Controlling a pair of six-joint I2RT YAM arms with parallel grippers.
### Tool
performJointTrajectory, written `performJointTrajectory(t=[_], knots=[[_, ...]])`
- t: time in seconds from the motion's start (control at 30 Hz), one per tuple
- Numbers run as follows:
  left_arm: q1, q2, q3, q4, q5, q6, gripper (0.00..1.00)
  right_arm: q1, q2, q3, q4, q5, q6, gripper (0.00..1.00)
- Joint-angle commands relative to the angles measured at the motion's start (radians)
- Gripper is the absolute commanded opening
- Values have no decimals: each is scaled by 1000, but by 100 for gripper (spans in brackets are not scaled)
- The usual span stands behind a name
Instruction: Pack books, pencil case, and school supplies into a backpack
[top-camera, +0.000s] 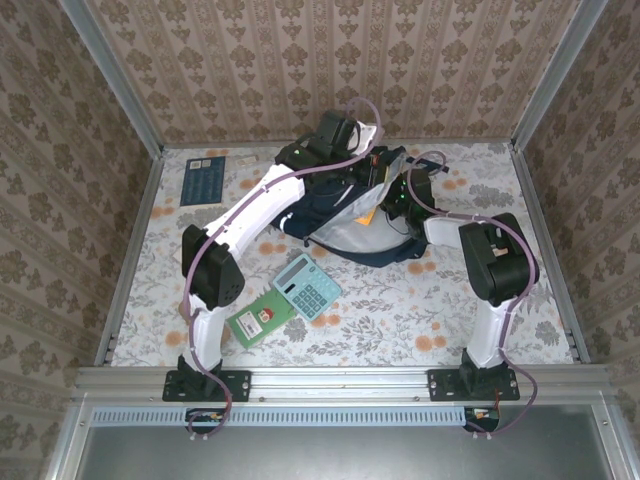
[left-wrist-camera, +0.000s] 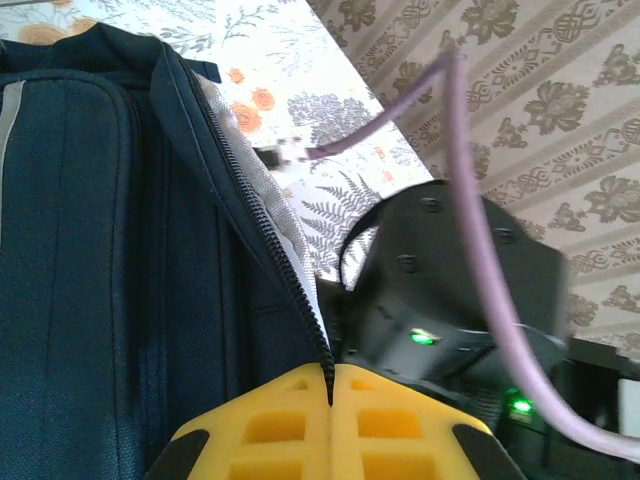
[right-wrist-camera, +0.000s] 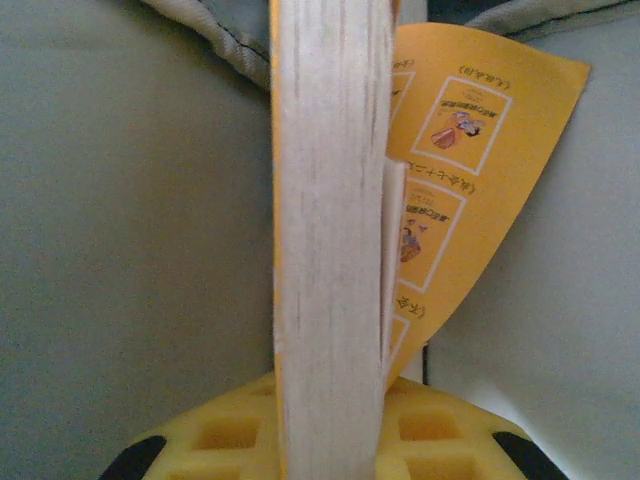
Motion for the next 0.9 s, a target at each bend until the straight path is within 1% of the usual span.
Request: performJointTrajectory(t=[0.0,0.07,0.13,0.2,0.27,0.33,0.37,0.47,0.57,0.63,0.77,0.87], knots=[[-7,-92,12,99,108,8,0,31,41,104,93,36,29,6],[-8,-94,6,108,115,-1,0,47,70,146,46,55,31,18],[-8,-98,-3,110,111,-2,0,54,87,175,12,56,15,18],[-6,-107,-17,114,105,-4,0,58,86,178,-18,56,3,22],[-1,-114,-38,123,97,-12,0,55,66,159,-40,55,-18,38],[8,-115,-48,127,92,-25,0,47,34,139,-91,55,-52,48],[11,-114,-54,128,88,-29,0,42,16,125,-111,51,-69,51],[21,-115,-71,135,69,-41,0,26,-40,85,-166,50,-109,55],[30,-112,-84,142,58,-50,0,10,-109,60,-274,52,-172,59],[37,-108,-90,145,58,-59,0,0,-149,39,-315,52,-204,62],[44,-108,-118,163,71,-69,0,-27,-238,-35,-352,42,-229,62],[47,-106,-133,164,65,-73,0,-42,-316,-86,-389,38,-254,61]])
